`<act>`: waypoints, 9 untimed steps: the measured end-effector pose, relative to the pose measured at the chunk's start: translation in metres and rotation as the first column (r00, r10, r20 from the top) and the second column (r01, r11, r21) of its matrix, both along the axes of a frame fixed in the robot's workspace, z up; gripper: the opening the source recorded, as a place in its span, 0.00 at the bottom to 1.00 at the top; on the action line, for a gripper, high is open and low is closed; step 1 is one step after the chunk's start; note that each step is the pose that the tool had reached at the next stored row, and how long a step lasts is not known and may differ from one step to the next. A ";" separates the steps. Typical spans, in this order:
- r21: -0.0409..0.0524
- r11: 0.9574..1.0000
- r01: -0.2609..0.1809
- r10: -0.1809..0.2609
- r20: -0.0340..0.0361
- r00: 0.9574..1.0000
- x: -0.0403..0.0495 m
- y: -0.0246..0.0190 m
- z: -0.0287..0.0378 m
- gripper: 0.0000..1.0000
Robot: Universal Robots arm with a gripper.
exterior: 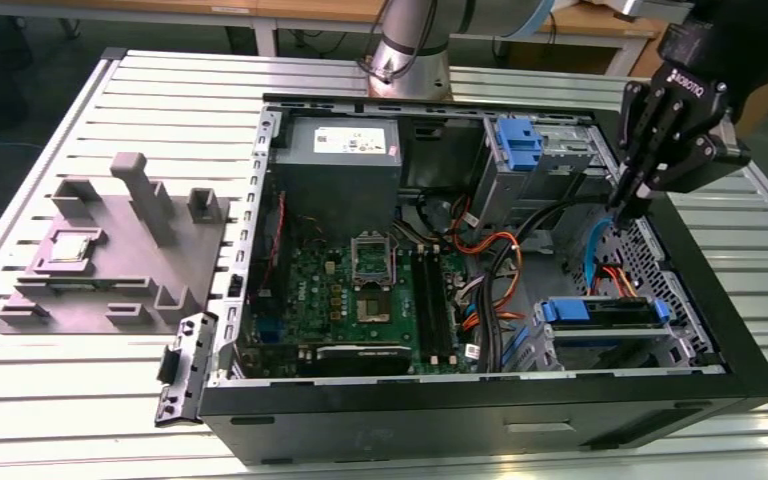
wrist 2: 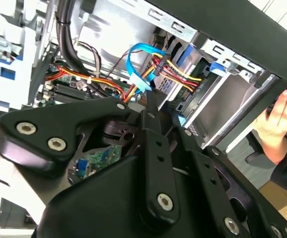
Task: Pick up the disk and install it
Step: 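Insert the second disk wire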
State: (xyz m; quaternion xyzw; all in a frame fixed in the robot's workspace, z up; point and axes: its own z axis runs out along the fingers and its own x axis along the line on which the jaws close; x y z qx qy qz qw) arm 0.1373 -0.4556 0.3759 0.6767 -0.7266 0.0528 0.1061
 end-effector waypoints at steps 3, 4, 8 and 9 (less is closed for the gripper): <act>0.000 1.000 0.008 -0.008 0.000 1.000 0.0000 0.0048 0.0000 0.24; 0.000 1.000 0.010 -0.010 0.000 1.000 0.0000 0.0065 0.0000 0.24; -0.051 0.999 0.014 -0.014 0.001 1.000 0.0000 0.0096 -0.0006 0.24; -0.066 0.998 0.015 -0.015 0.001 1.000 0.0000 0.0101 -0.0008 0.24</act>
